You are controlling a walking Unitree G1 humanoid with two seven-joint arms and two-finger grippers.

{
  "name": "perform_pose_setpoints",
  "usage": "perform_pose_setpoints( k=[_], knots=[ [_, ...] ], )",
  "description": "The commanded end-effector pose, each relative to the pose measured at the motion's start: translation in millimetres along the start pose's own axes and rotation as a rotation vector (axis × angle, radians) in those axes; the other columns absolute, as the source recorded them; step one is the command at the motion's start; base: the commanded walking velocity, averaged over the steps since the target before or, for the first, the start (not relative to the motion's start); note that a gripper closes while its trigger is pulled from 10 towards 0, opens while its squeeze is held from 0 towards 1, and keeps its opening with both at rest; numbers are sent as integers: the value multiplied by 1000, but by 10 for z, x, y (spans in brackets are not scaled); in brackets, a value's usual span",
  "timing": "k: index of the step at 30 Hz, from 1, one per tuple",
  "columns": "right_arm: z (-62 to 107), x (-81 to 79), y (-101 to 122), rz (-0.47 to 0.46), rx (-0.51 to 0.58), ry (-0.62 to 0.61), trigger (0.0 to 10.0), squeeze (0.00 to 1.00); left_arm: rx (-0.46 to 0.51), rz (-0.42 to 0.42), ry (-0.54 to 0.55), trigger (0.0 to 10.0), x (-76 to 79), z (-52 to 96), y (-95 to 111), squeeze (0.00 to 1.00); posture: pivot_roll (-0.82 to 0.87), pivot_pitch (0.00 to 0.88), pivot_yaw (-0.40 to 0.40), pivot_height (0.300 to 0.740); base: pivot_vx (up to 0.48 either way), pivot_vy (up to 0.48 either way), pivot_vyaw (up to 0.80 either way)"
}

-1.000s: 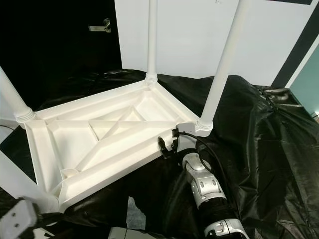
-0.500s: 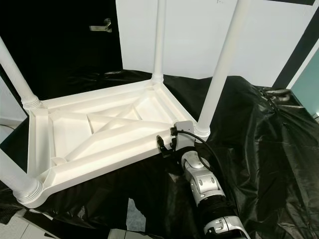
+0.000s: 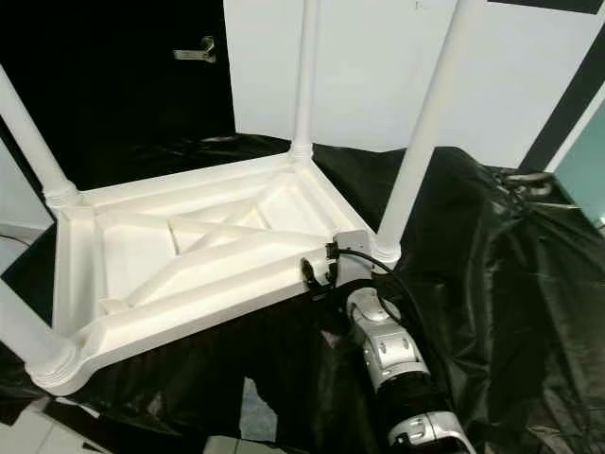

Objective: Building children table

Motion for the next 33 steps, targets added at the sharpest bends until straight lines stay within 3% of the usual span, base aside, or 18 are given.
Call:
perform_pose_setpoints(
  k=[1, 3, 6, 8, 10, 13, 14, 17, 24, 25, 27, 33],
  knots=[
    [56, 22, 3, 13, 18, -5, 10000, 0, 69, 104, 400, 10000, -375, -51, 17, 0, 162, 0, -42, 740, 0, 0, 0],
    [56, 22, 3, 13, 18, -5, 10000, 0, 69, 104, 400, 10000, -375, -51, 17, 0, 162, 0, -42, 740, 0, 0, 0],
    [159, -17, 214, 27, 135, -18, 10000, 0, 251, 340, 440, 10000, -426, -265, 154, 0, 145, 0, -36, 740, 0, 0, 0],
    [217, -26, 287, 36, 169, -32, 10000, 0, 350, 470, 384, 10000, -348, -404, 219, 0, 137, 0, -33, 740, 0, 0, 0],
    [217, -26, 287, 36, 169, -32, 10000, 0, 350, 470, 384, 10000, -348, -404, 219, 0, 137, 0, -33, 740, 0, 0, 0],
    [272, 2, 251, 56, 147, -59, 10000, 0, 415, 570, 314, 10000, -246, -528, 217, 0, 118, 0, -30, 740, 0, 0, 0],
    [272, 2, 251, 56, 147, -59, 10000, 0, 415, 570, 314, 10000, -246, -528, 217, 0, 118, 0, -30, 740, 0, 0, 0],
    [412, 184, 192, 91, 135, -165, 10000, 0, 480, 675, 206, 10000, -26, -743, 199, 0, 99, 0, -26, 740, 0, 0, 0],
    [609, 466, -61, 97, 32, -336, 10000, 0, 519, 753, 104, 10000, 271, -930, 227, 0, 93, 0, -40, 740, 0, 0, 0],
    [609, 466, -61, 97, 32, -336, 10000, 0, 519, 753, 104, 10000, 271, -930, 227, 0, 93, 0, -40, 740, 0, 0, 0],
    [668, 428, -109, 82, 8, -332, 10000, 0, 509, 748, 38, 10000, 476, -1012, 268, 0, 85, 0, -43, 740, 0, 0, 0],
    [628, 444, -187, 45, -25, -330, 10000, 0, 560, 753, -49, 10000, 658, -1036, 424, 0, 81, 0, -40, 740, 0, 0, 0]
  ],
)
Point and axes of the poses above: a point about 5 cm out from each wrist's last joint towards the gripper, its own z axis pointing back from the gripper into the wrist, its own y axis along the axis of the wrist's last joint, x = y × z, the point moved 5 cm from there along -z, pointing out of the wrist towards the gripper, and after that the axes turned 1 degree about z, right-handed, at the moved point
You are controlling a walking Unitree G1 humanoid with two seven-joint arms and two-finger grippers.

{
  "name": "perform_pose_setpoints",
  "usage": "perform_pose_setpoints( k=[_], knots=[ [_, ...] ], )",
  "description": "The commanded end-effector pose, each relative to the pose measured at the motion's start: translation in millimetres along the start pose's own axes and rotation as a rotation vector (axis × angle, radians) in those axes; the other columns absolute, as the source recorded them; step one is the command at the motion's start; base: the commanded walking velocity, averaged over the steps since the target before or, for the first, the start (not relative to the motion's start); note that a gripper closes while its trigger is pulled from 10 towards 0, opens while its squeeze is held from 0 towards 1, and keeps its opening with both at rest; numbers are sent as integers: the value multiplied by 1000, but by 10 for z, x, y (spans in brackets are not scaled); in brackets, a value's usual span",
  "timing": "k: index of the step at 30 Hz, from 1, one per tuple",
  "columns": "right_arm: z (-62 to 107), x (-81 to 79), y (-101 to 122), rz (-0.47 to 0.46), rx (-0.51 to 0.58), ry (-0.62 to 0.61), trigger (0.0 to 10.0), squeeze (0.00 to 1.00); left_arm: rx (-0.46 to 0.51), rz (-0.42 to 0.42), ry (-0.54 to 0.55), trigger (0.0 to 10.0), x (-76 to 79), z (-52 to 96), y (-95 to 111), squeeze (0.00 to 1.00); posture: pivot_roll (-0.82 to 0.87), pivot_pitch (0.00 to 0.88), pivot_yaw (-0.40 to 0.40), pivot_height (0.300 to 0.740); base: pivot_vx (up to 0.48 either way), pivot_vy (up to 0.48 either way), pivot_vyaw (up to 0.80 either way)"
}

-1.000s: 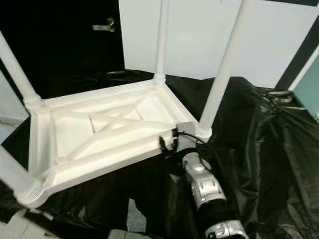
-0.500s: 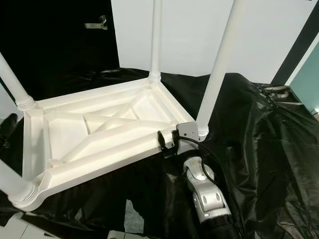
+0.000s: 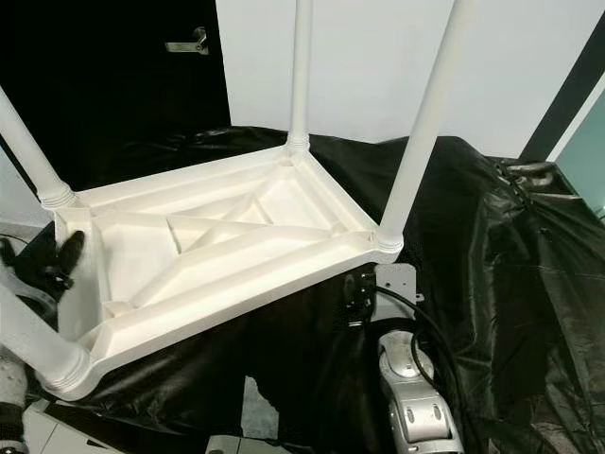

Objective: Building children table

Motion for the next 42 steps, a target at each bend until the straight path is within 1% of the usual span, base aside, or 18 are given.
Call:
perform_pose_setpoints(
  k=[1, 5, 6, 9, 10, 13, 14, 16, 17, 18, 24, 28, 29, 30, 32, 36, 37, 42],
  knots=[
    [-39, 25, -57, -11, -31, -2, 10000, 0, 11, 17, -249, 10000, 349, -12, 1, 0, 81, 0, -39, 740, 0, 0, 0],
    [-171, 16, -83, -39, -63, 16, 10000, 0, 11, 90, -417, 10000, 695, 65, 0, 0, 88, 0, -43, 740, 0, 0, 0],
    [-171, 16, -83, -39, -63, 16, 10000, 0, 11, 90, -417, 10000, 695, 65, 0, 0, 88, 0, -43, 740, 0, 0, 0],
    [-237, 17, -70, -43, -68, 17, 10000, 0, 6, 126, -553, 10000, 992, 180, -24, 0, 93, 0, -47, 740, 0, 0, 0],
    [-237, 17, -70, -43, -68, 17, 10000, 0, 6, 126, -553, 10000, 992, 180, -24, 0, 93, 0, -47, 740, 0, 0, 0],
    [-269, 4, -74, -47, -76, 28, 10000, 0, 12, 164, -606, 10000, 1155, 233, -24, 0, 98, 0, -50, 740, 0, 0, 0],
    [-292, -5, -93, -44, -85, 37, 10000, 0, 15, 226, -655, 10000, 1326, 277, -13, 0, 108, 0, -51, 740, 0, 0, 0],
    [-337, -4, -128, -41, -99, 52, 10000, 0, 36, 276, -747, 10000, 1630, 387, 53, 0, 112, 0, -49, 740, 0, 0, 0],
    [-337, -4, -128, -41, -99, 52, 10000, 0, 36, 276, -747, 10000, 1630, 387, 53, 0, 112, 0, -49, 740, 0, 0, 0],
    [-365, -7, -124, -41, -100, 66, 10000, 0, 33, 280, -771, 10000, 1749, 415, 72, 0, 116, 0, -48, 740, 0, 0, 0],
    [-505, -57, -87, -64, -93, 133, 10000, 0, -12, 176, -831, 10000, 2161, 464, 80, 0, 134, 0, -45, 740, 0, 0, 0],
    [-565, -117, -52, -74, -84, 172, 10000, 0, -29, 125, -854, 10000, 2288, 466, 56, 0, 136, 0, -41, 740, 0, 0, 0],
    [-638, -210, 46, -71, -51, 231, 10000, 0, -52, 89, -900, 10000, 2446, 514, 18, 0, 139, 0, -36, 740, 0, 0, 0],
    [-638, -210, 46, -71, -51, 231, 10000, 0, -52, 89, -900, 10000, 2446, 514, 18, 0, 139, 0, -36, 740, 0, 0, 0],
    [-717, -286, 126, -60, -31, 267, 10000, 0, -82, 65, -935, 10000, 2577, 574, -34, 0, 140, 0, -33, 740, 0, 0, 0],
    [-749, -330, 160, -63, -25, 286, 10000, 0, -102, 47, -933, 10000, 2646, 567, -75, 0, 143, 0, -33, 740, 0, 0, 0],
    [-777, -398, 202, -58, -14, 320, 10000, 0, -122, 2, -940, 10000, 2750, 560, -119, 0, 149, 0, -35, 740, 0, 0, 0],
    [-808, -523, 276, -37, 14, 393, 10000, 0, -132, -82, -923, 10000, 2891, 511, -187, 0, 153, 0, -34, 740, 0, 0, 0]
  ],
)
Point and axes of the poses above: a point about 5 cm out from each wrist's last joint towards the gripper, its own z axis pointing back from the gripper into the wrist, its own y axis along the axis of the wrist's last joint, x = y × z, the point moved 5 cm from there along -z, pointing out of the wrist towards the gripper, and after that the axes turned 1 degree about z, right-handed, at the moved point
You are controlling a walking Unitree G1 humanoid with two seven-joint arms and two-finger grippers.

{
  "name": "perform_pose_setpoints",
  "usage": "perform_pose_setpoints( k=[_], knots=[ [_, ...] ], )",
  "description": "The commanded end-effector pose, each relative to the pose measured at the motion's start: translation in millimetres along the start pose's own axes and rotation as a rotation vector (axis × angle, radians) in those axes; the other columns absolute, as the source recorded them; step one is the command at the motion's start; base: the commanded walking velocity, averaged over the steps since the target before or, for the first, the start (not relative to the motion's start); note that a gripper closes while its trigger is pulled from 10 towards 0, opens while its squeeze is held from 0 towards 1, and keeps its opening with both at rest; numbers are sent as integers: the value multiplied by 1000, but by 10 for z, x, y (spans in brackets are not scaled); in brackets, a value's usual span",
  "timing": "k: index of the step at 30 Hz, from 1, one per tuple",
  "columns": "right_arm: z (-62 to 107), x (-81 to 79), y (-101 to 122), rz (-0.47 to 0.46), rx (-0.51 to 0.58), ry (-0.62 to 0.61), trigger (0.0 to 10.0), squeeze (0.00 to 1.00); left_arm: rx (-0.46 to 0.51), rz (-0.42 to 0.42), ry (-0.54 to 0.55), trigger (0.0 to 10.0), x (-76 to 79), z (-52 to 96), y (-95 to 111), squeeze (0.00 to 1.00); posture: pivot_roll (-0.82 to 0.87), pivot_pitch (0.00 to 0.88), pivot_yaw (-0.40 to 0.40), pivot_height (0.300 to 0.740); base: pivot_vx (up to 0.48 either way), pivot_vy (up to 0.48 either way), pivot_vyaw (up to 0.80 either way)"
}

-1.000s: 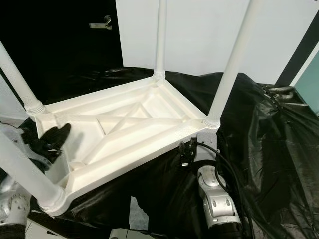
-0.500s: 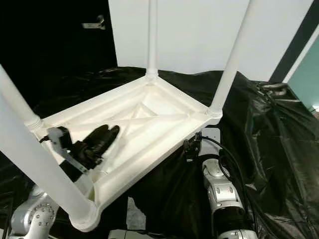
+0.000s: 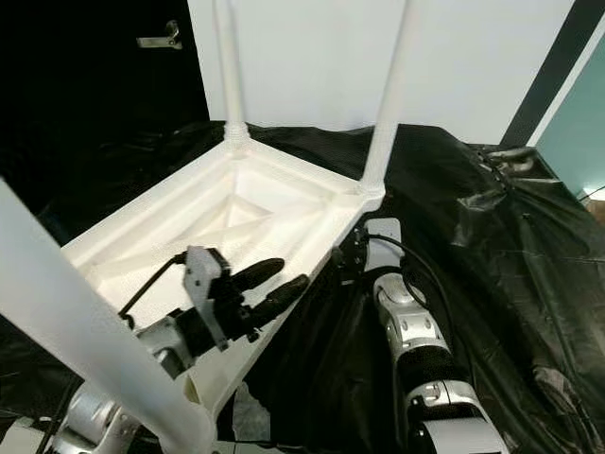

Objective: Building children table

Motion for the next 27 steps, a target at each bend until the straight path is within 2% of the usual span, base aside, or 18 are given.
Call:
perform_pose_setpoints(
  k=[1, 5, 6, 8, 9, 15, 17, 20, 21, 24, 26, 27],
  knots=[
    [-79, -311, 147, 27, 54, 137, 10000, 0, -39, -59, 0, 10000, 73, -118, -64, 0, 153, 0, -34, 740, 0, 0, 0],
    [-146, -340, 220, 42, 66, 172, 10000, 0, -42, -63, 53, 10000, 54, -285, -48, 0, 153, 0, -26, 740, 0, 0, 0],
    [-146, -340, 220, 42, 66, 172, 10000, 0, -42, -63, 53, 10000, 54, -285, -48, 0, 153, 0, -26, 740, 0, 0, 0],
    [-187, -357, 279, 56, 75, 186, 10000, 0, -25, -59, 77, 10000, 48, -374, -3, 0, 151, 0, -22, 740, 0, 0, 0],
    [-222, -386, 326, 67, 84, 199, 10000, 0, -11, -64, 75, 10000, 92, -452, 27, 0, 147, 0, -19, 740, 0, 0, 0],
    [-244, -430, 358, 83, 92, 213, 10000, 0, -5, -86, 70, 10000, 126, -550, 47, 0, 142, 0, -15, 740, 0, 0, 0],
    [-240, -407, 345, 91, 93, 203, 10000, 0, -8, -95, 74, 10000, 100, -539, 45, 0, 141, 0, -13, 740, 0, 0, 0],
    [-189, -306, 268, 119, 98, 179, 10000, 0, -32, -139, 106, 10000, -67, -425, 12, 0, 141, 0, -15, 740, 0, 0, 0],
    [-189, -306, 268, 119, 98, 179, 10000, 0, -32, -139, 106, 10000, -67, -425, 12, 0, 141, 0, -15, 740, 0, 0, 0],
    [-79, -161, 193, 145, 115, 141, 10000, 0, -62, -194, 128, 10000, -302, -219, 8, 0, 141, 0, -18, 740, 0, 0, 0],
    [-21, -94, 172, 150, 134, 122, 10000, 0, -73, -211, 137, 10000, -412, -116, 21, 0, 137, 0, -17, 740, 0, 0, 0],
    [-21, -94, 172, 150, 134, 122, 10000, 0, -73, -211, 137, 10000, -412, -116, 21, 0, 137, 0, -17, 740, 0, 0, 0]
  ],
)
Point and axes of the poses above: a point about 5 cm out from each wrist's last joint towards the gripper, its own z axis pointing back from the gripper into the wrist, its own y axis along the axis of the wrist's last joint, x = y × z, the point moved 5 cm from there along -z, pointing out of the wrist towards the gripper, and after that the axes turned 1 degree about z, right-handed, at the moved point
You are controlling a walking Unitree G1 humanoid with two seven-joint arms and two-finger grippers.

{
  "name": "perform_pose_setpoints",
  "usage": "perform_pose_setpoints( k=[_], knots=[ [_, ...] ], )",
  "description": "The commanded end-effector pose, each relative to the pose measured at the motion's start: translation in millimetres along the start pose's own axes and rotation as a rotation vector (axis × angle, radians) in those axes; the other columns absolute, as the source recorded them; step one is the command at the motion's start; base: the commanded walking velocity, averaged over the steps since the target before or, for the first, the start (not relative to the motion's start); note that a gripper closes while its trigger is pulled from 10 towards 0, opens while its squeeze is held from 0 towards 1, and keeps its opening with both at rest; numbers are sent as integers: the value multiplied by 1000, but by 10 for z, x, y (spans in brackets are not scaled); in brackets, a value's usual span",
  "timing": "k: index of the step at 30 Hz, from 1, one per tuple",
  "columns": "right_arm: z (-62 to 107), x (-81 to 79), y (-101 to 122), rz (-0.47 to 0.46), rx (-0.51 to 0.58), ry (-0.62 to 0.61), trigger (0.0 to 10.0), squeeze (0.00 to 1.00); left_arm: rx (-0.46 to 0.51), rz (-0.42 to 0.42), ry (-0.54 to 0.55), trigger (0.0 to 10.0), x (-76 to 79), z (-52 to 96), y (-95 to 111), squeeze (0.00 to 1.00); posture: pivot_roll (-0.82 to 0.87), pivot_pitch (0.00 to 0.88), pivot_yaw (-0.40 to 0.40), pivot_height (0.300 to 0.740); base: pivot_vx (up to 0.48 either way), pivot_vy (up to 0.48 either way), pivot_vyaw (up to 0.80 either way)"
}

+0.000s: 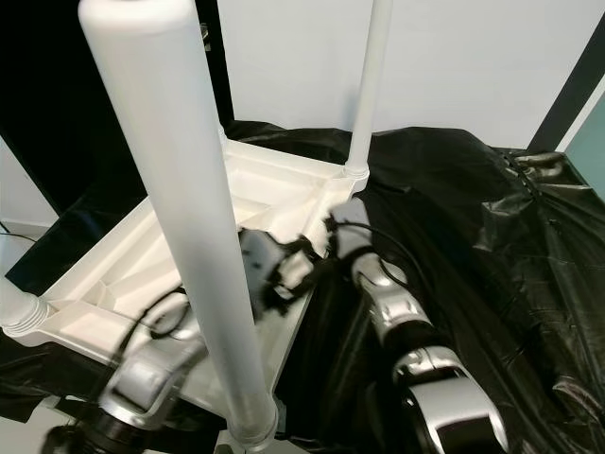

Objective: Building children table

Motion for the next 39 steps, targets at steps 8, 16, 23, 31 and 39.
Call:
perform_pose_setpoints(
  k=[8, 16, 23, 31, 39],
  knots=[
    [308, 145, -30, 18, 55, -94, 10000, 0, -76, -116, -193, 10000, -161, 388, -126, 0, 115, 0, -9, 740, 0, 0, 0],
    [574, 108, -60, 31, 61, -66, 10000, 0, -240, -124, -374, 10000, -236, 870, -340, 0, 96, 0, 2, 740, 0, 0, 0],
    [652, 166, -89, 58, 34, -72, 10000, 0, -417, -132, -428, 10000, -425, 1267, -502, 0, 100, 0, 3, 740, 0, 0, 0],
    [646, 248, -6, 73, 32, -85, 10000, 0, -540, -133, -484, 10000, -484, 1547, -597, 0, 103, 0, 7, 740, 0, 0, 0],
    [638, 211, 20, 76, 31, -67, 10000, 0, -577, -144, -502, 10000, -469, 1560, -670, 0, 102, 0, 3, 740, 0, 0, 0]
  ],
)
Point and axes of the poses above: a point about 5 cm out from each wrist's last joint towards the gripper, its own z axis pointing back from the gripper into the wrist, its own y axis along the axis of the wrist's last joint, x = y × z, the point moved 5 cm from there along -z, pointing out of the wrist towards the gripper, and after that the axes turned 1 degree about z, right-handed, at the moved point
